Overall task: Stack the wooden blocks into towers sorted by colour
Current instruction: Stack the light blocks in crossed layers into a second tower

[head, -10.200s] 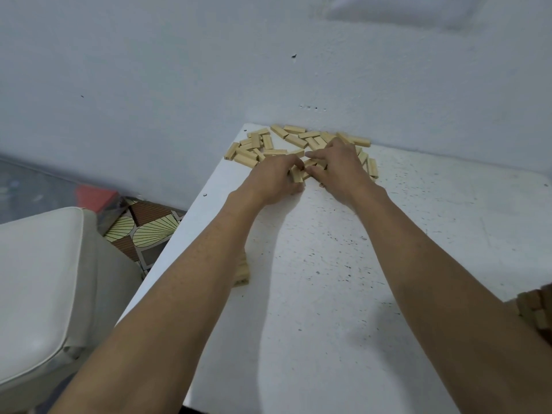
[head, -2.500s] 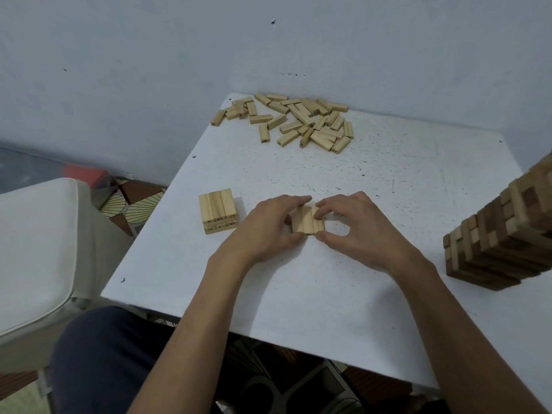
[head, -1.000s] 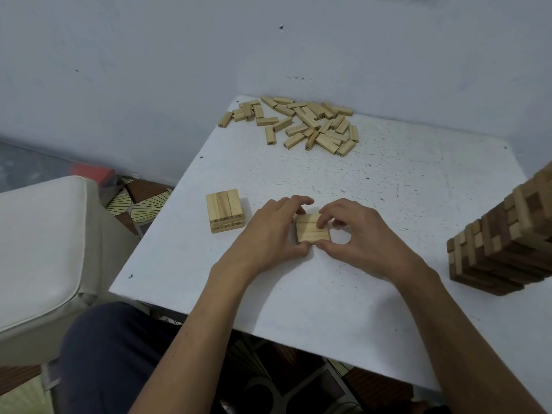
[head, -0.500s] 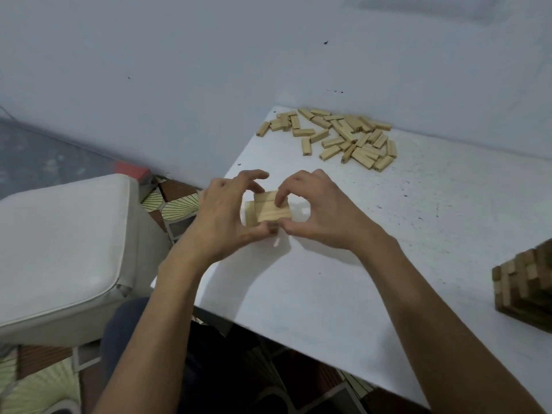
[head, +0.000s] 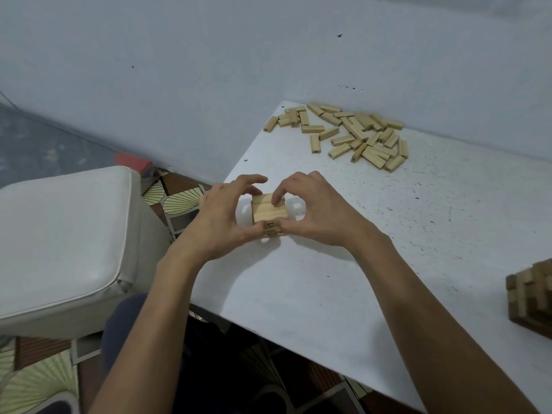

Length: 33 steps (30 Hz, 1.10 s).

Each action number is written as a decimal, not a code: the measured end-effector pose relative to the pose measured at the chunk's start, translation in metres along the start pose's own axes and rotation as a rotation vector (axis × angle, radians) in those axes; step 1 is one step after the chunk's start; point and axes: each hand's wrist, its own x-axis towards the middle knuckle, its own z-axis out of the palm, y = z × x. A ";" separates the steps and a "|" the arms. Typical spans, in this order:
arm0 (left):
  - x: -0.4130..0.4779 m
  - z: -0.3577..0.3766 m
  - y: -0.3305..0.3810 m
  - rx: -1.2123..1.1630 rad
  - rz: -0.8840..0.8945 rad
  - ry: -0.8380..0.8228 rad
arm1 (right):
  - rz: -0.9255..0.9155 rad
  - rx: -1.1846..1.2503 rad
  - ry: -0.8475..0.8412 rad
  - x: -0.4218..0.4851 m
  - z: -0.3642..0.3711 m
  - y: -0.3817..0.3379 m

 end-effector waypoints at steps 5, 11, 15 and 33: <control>0.001 0.001 -0.004 0.020 0.018 -0.002 | 0.005 0.007 -0.007 -0.002 0.000 0.002; 0.008 -0.001 -0.003 -0.030 0.043 0.057 | 0.049 0.061 0.095 -0.004 -0.008 0.014; 0.038 -0.005 -0.002 -0.054 0.033 0.103 | 0.135 0.008 0.163 0.013 -0.016 0.034; 0.199 0.020 -0.046 0.546 0.065 -0.032 | 0.318 -0.617 0.194 0.102 -0.016 0.098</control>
